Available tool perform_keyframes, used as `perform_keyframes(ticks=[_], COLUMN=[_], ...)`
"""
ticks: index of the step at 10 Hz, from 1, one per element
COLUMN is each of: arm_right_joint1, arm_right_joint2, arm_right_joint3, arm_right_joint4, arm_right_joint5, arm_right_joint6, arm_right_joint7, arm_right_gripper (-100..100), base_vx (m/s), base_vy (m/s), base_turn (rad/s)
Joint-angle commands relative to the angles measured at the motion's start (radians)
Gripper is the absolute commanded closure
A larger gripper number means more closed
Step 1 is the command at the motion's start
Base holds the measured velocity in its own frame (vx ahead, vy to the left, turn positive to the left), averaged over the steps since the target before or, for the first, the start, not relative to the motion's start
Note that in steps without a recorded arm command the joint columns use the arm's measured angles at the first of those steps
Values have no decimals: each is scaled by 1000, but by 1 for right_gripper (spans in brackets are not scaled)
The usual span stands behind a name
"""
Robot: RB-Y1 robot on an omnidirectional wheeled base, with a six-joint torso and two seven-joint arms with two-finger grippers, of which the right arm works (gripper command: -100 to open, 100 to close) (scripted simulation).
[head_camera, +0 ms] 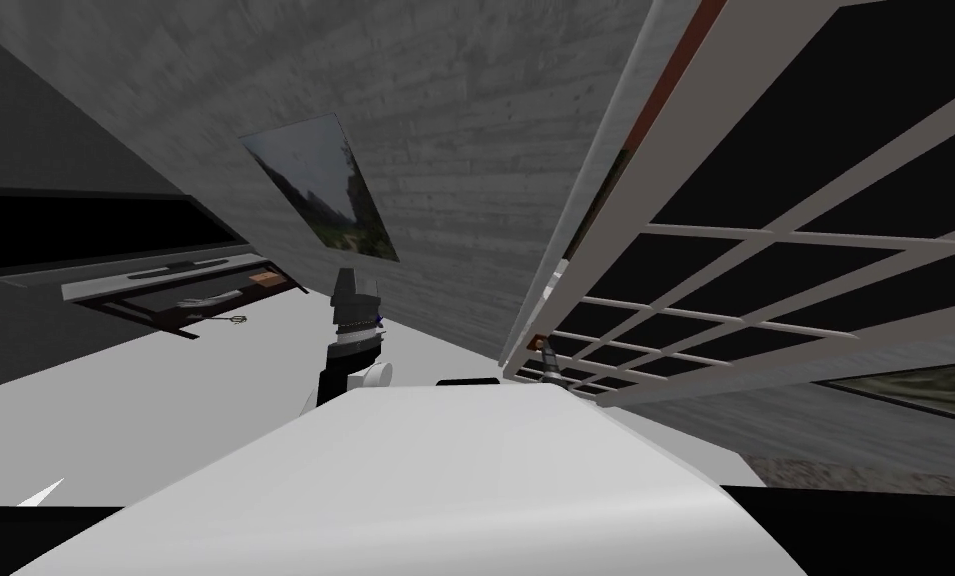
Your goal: Pull the door open
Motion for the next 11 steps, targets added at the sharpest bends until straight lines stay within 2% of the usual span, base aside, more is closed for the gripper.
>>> perform_keyframes(ticks=[1, 3, 4, 5, 6, 7, 10, 11], arm_right_joint1=[13, 22, 22, 31, 31, 40, 58, 58], arm_right_joint2=[22, 25, 25, 27, 27, 30, 35, 35], arm_right_joint3=[25, 28, 28, 30, 30, 33, 38, 38], arm_right_joint4=[-25, -35, -35, -44, -44, -53, -72, -72], arm_right_joint5=[-5, -15, -15, -24, -24, -34, -53, -53], arm_right_joint6=[21, 20, 20, 20, 20, 20, 19, 19], arm_right_joint7=[-50, -103, -106, -144, -147, -189, -263, -272], arm_right_gripper=[100, 100, 100, 100, 100, 100, 100, 100], base_vx=[-39, -35, -21, -21, -23, -28, -32, -25], base_vy=[-22, -12, -21, -10, -15, -17, -15, -14], base_turn=[83, 69, 12, 27, 30, 69, 57, 32])
